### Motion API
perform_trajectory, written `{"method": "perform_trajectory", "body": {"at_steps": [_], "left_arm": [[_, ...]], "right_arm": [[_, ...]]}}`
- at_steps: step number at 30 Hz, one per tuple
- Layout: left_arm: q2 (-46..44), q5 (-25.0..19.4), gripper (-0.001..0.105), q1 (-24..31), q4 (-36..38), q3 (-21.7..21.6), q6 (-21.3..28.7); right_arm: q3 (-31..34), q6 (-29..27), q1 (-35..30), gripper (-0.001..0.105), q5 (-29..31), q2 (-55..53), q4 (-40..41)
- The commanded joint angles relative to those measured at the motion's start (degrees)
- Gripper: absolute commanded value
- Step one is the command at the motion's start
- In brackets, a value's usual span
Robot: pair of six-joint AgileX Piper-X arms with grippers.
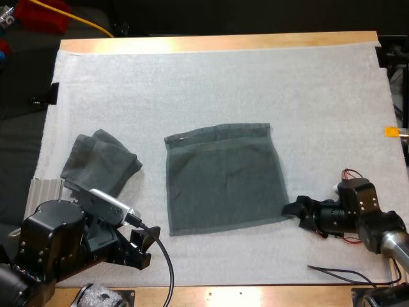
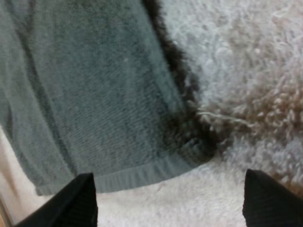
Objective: Pick towel from pile, fold and stack
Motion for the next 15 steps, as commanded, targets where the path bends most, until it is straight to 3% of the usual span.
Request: {"method": "perform_trajectory", "body": {"at_steps": [1,15], "left_arm": [[-0.2,0.3,0.066,-0.4,0.1,-0.2,-0.8],[-0.2,0.3,0.066,-0.4,0.1,-0.2,-0.8]], "right_arm": [[0.1,-0.5,-0.3,0.063,-0.6,1.3,-0.7],[0.1,0.4,-0.2,0.063,-4.5,9.7,-5.7]]}}
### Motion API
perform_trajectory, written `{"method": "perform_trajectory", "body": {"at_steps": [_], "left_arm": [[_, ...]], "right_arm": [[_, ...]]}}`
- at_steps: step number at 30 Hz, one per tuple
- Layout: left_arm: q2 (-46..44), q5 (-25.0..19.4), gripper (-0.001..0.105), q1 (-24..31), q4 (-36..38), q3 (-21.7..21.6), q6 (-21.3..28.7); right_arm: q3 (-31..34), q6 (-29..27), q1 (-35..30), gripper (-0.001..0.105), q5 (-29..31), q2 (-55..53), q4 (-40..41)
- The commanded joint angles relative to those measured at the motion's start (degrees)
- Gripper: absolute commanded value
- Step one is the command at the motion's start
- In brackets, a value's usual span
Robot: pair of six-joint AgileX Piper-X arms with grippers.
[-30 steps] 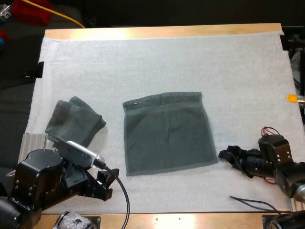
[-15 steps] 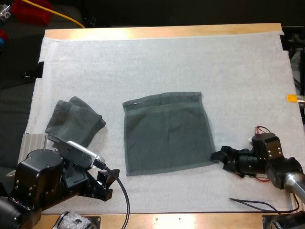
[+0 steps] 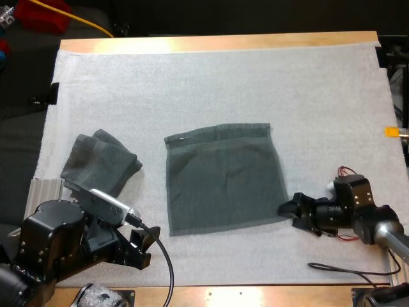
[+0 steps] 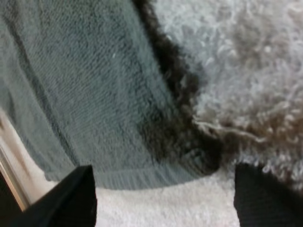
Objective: Pick towel from pile, fold and stack
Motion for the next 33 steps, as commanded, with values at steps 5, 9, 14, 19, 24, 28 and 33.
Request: {"method": "perform_trajectory", "body": {"at_steps": [5,9,14,19,24,28,33], "left_arm": [[-0.2,0.3,0.066,-0.4,0.1,-0.2,-0.8],[-0.2,0.3,0.066,-0.4,0.1,-0.2,-0.8],[-0.2,0.3,0.066,-0.4,0.1,-0.2,-0.8],[-0.2,0.3,0.066,-0.4,0.1,-0.2,-0.8],[-0.2,0.3,0.066,-0.4,0.1,-0.2,-0.8],[-0.2,0.3,0.066,-0.4,0.1,-0.2,-0.8],[-0.2,0.3,0.066,-0.4,0.1,-0.2,-0.8]], "right_arm": [[0.5,0.3,0.1,0.063,0.9,3.0,-1.0],[0.5,1.9,0.1,0.063,0.9,4.0,-3.5],[0.5,2.2,0.1,0.063,0.9,4.5,-5.2],[0.5,2.2,0.1,0.063,1.3,4.5,-5.2],[0.9,2.2,0.1,0.055,1.3,4.5,-5.2],[2.1,2.2,0.1,0.040,2.4,4.5,-5.2],[4.0,2.2,0.1,0.032,5.2,4.5,-5.2]]}}
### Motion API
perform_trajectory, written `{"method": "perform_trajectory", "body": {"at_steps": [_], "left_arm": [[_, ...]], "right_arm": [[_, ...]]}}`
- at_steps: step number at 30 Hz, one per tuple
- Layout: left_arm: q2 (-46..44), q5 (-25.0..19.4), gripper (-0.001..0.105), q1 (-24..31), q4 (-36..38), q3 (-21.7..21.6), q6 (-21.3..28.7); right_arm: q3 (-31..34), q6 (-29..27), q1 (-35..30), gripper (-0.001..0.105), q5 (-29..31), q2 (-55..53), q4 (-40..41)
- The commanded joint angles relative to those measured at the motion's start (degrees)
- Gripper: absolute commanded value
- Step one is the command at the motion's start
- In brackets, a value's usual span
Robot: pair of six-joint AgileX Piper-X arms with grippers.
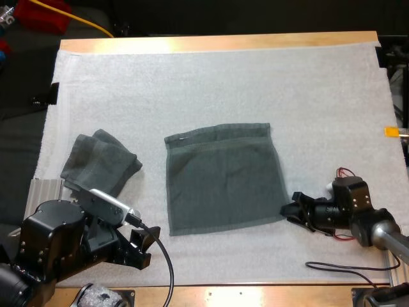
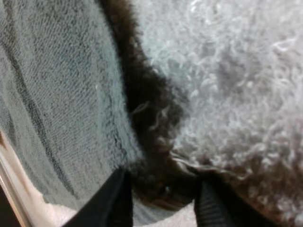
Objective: Pick towel from pile, fold and stack
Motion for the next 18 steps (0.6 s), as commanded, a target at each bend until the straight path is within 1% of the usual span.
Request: {"method": "perform_trajectory", "body": {"at_steps": [1,2,3,6,11,18], "left_arm": [[-0.2,0.3,0.066,-0.4,0.1,-0.2,-0.8],[-0.2,0.3,0.066,-0.4,0.1,-0.2,-0.8],[-0.2,0.3,0.066,-0.4,0.1,-0.2,-0.8],[-0.2,0.3,0.066,-0.4,0.1,-0.2,-0.8],[-0.2,0.3,0.066,-0.4,0.1,-0.2,-0.8],[-0.2,0.3,0.066,-0.4,-0.6,-0.2,-0.5]], "right_arm": [[1.7,-0.2,0.1,0.031,3.6,1.3,2.9],[1.8,-0.2,0.1,0.030,4.0,1.3,2.9],[2.1,-0.2,0.1,0.024,4.7,1.3,2.8],[2.1,-0.2,0.1,0.013,4.7,1.3,1.7],[2.1,-0.2,0.1,0.001,4.7,1.3,1.1],[2.1,-1.0,0.1,0.001,5.0,-1.0,1.2]]}}
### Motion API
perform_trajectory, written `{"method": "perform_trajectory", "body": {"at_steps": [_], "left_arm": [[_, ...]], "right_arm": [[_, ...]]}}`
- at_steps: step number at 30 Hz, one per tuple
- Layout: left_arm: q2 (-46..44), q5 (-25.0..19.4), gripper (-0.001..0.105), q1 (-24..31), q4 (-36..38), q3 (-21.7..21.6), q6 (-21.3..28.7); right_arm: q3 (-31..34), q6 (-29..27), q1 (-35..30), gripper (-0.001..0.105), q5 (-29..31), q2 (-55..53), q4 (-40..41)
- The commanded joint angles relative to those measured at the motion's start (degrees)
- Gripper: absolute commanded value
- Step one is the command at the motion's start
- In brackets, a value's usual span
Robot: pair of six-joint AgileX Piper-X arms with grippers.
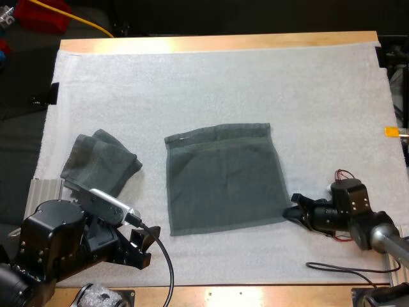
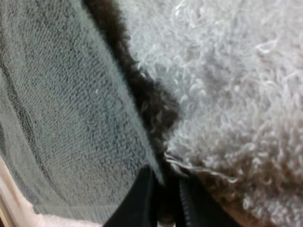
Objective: Pick towel from pile, fold and stack
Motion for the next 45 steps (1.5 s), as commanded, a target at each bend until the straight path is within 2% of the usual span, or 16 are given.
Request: {"method": "perform_trajectory", "body": {"at_steps": [1,8,15,19,24,30,37,42,45], "left_arm": [[-0.2,0.3,0.066,-0.4,-0.6,-0.2,-0.5],[0.9,0.3,0.066,-0.4,-3.8,0.1,-0.7],[5.9,0.3,0.066,-0.4,-5.1,0.1,-0.7],[9.0,0.3,0.066,-0.4,-8.3,1.7,-0.7],[11.2,2.3,0.066,-0.4,-13.0,7.9,-1.7],[11.3,6.9,0.066,-0.4,-20.5,16.6,-5.9],[11.3,8.3,0.066,-0.4,-26.0,25.8,-8.6],[11.3,13.4,0.066,-0.4,-30.9,32.0,-11.1],[11.4,14.5,0.066,-0.4,-34.3,34.6,-12.9]], "right_arm": [[1.2,-1.1,0.0,0.001,2.4,-0.2,2.4],[1.2,-1.3,0.0,0.001,4.4,-5.6,5.0],[1.2,-5.5,0.0,0.001,7.2,-10.3,11.6],[1.2,-7.4,0.0,0.001,9.1,-12.9,14.9],[1.2,-8.6,0.0,0.001,10.7,-16.2,17.5],[1.2,-8.7,0.0,0.001,10.9,-17.4,18.8],[1.2,-9.8,0.0,0.001,10.9,-17.4,19.9],[1.2,-9.8,0.0,0.001,10.9,-17.4,19.9],[1.2,-9.8,0.0,0.001,10.9,-17.4,19.9]]}}
